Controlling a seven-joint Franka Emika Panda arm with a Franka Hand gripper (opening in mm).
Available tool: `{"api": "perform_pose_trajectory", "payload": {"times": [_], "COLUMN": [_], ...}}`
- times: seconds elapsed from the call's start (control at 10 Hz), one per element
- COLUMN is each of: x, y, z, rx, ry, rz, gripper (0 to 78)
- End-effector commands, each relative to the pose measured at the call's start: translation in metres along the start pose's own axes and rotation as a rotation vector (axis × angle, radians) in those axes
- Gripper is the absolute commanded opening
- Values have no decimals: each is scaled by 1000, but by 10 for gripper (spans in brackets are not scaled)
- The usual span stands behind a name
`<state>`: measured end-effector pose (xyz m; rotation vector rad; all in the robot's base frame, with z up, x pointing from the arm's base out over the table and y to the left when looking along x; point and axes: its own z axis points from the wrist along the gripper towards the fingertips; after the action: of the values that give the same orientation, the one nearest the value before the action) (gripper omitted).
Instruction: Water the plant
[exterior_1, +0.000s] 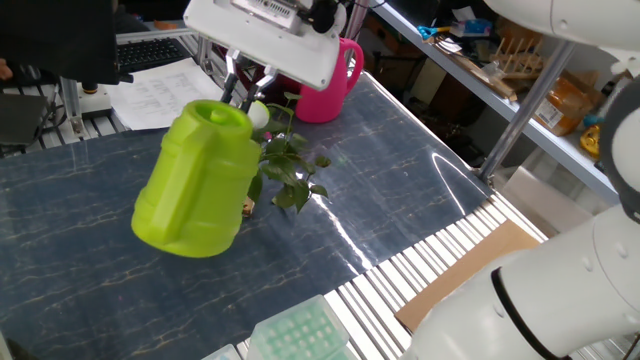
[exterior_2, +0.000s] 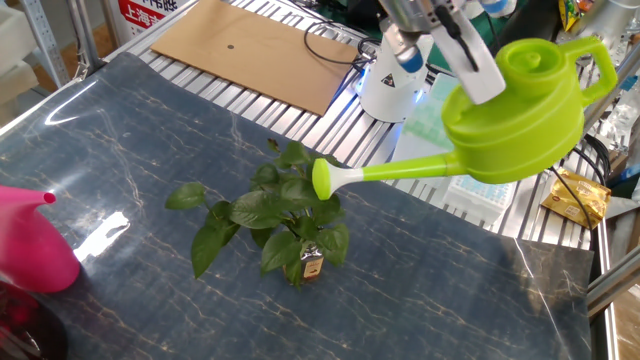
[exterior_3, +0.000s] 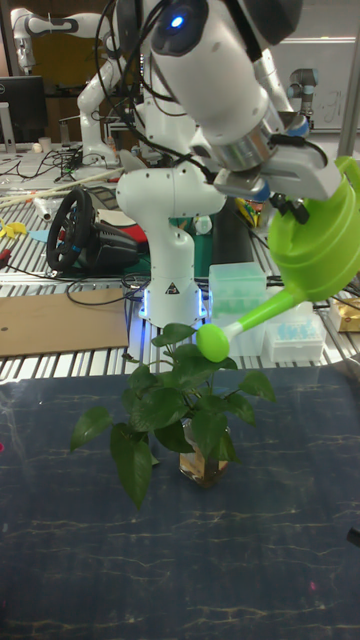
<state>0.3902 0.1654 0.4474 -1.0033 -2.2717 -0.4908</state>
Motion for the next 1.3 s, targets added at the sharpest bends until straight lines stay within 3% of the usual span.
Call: {"api": "perform_pose_trajectory", "payload": {"times": [0.1,0.4,0.6,1.3], "x": [-3,-8,-10,-7], "y": [-3,-5,-7,-14], "z": [-7,-12,-15,-25], "rx": [-5,-20,-44,-54], "ry": [23,63,106,139], "rz": [-8,-11,-8,14], "gripper": [12,12,12,12]}}
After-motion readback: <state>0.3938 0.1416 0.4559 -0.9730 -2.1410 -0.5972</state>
